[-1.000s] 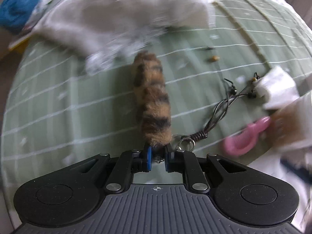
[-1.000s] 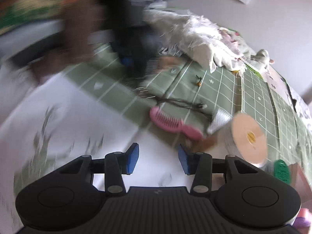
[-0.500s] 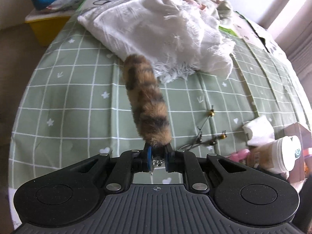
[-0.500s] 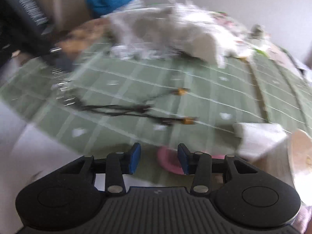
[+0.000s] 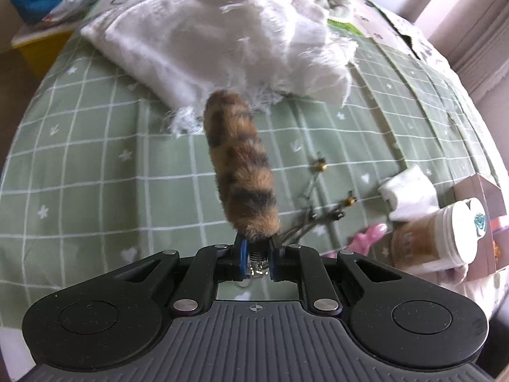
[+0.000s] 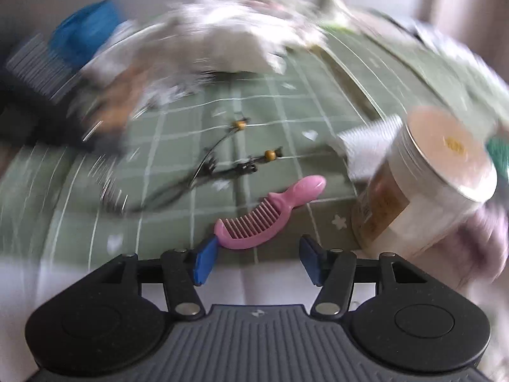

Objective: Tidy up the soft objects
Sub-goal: 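Grasp the pink comb with the right gripper while the left lifts the fur tail, then carry the fur tail and pink comb over the pink box and open both grippers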

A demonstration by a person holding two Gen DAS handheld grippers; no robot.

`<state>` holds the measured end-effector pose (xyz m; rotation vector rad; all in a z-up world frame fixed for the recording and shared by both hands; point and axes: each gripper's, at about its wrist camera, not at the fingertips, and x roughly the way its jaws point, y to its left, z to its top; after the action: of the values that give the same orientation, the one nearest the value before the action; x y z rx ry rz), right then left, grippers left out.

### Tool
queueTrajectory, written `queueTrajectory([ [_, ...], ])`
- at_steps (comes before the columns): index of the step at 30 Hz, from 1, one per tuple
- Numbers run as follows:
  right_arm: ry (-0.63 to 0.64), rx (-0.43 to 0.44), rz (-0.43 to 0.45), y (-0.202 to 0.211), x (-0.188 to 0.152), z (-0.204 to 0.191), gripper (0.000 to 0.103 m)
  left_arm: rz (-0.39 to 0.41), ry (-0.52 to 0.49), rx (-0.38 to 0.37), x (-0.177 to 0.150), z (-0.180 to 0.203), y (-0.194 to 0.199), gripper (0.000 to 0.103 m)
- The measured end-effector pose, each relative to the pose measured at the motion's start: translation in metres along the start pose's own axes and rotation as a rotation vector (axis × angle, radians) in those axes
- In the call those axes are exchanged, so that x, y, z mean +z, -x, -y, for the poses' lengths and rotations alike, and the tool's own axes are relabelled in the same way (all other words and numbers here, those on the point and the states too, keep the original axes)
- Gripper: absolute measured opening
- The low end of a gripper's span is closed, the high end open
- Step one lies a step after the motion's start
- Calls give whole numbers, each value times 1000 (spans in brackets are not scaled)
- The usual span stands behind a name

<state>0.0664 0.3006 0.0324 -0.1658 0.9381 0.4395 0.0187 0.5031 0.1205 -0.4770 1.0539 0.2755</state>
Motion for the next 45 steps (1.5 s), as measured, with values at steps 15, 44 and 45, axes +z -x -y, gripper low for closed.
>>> queueTrajectory([
  [15, -188, 48, -12, -3, 12, 10, 69, 0, -8, -12, -3, 5, 9, 15],
  [44, 341, 210, 39, 6, -10, -18, 66, -127, -44, 61, -17, -5, -19, 15],
  [45, 365, 201, 29, 4, -13, -22, 66, -127, -45, 69, -18, -6, -17, 15],
])
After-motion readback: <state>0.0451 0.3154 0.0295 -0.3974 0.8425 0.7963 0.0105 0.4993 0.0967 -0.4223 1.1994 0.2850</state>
